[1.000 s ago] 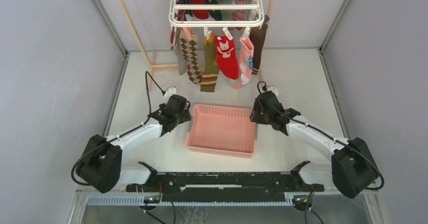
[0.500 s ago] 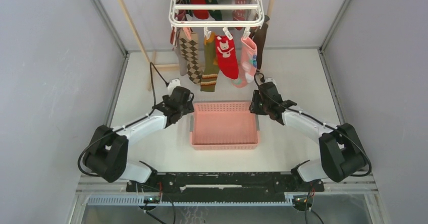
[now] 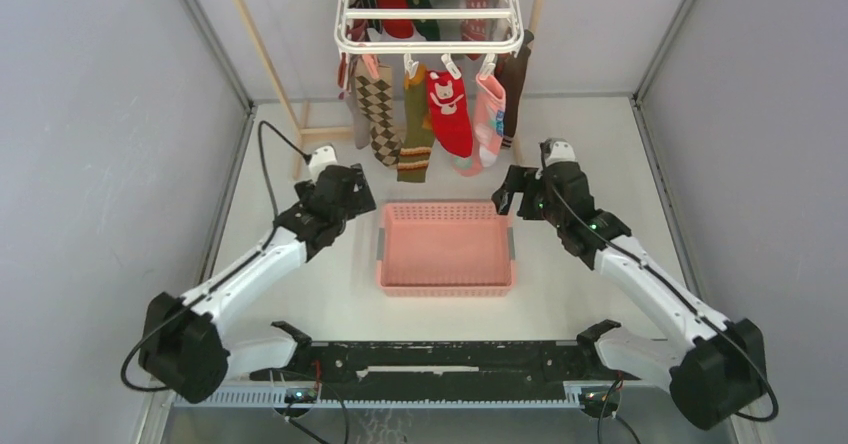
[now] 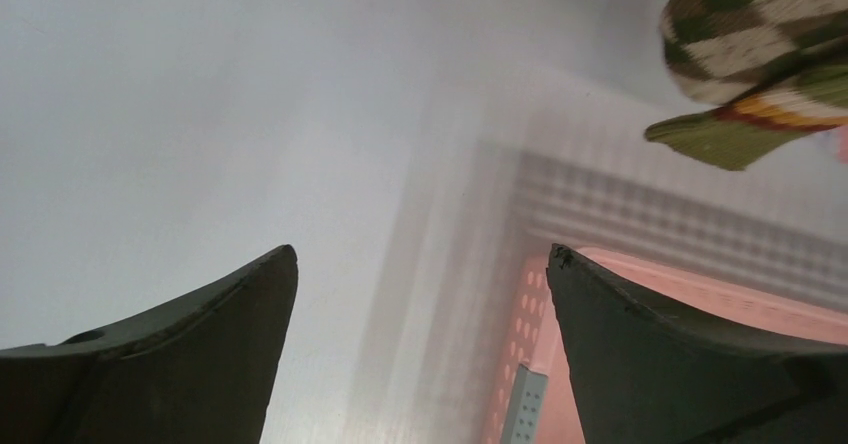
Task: Remove the socks clipped to the hanger
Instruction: Move the bin to the center of the board, then remove the sock from the hanger.
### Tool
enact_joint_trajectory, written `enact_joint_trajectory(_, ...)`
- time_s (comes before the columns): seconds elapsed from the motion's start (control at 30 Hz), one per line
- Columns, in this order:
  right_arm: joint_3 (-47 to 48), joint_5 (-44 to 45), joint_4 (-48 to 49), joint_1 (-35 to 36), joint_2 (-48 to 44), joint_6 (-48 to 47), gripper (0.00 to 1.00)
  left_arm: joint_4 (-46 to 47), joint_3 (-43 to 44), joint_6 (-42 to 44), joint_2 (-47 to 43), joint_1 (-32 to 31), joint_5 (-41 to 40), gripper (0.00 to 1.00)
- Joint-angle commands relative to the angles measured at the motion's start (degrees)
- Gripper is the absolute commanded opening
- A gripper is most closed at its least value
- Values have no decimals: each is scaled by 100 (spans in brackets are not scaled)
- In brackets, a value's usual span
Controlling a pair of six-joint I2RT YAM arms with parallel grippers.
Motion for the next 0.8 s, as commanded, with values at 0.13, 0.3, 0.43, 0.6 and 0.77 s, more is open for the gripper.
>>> enact_joint_trajectory(0.13,361,-346,173,-137,-903,-832,99,-605,558,127,-1480,25,295,100)
enact_joint_trajectory(0.3,590,-423,717,-317,-558,-805,95,-372,263,62,-2207,25,1111,100)
enact_joint_trajectory(0.43,473,-550,1424,-309,-27,-948,92,-223,173,28,-2476,23,1716,100)
enact_joint_trajectory(0.6,-110,-470,3146,-321,405,-1021,93,-187,59,-10,-2615,1,1932,100)
enact_joint_trajectory(0.77,-195,-303,4043,-329,803,-1079,94,-167,-92,-51,-2749,-42,2054,100)
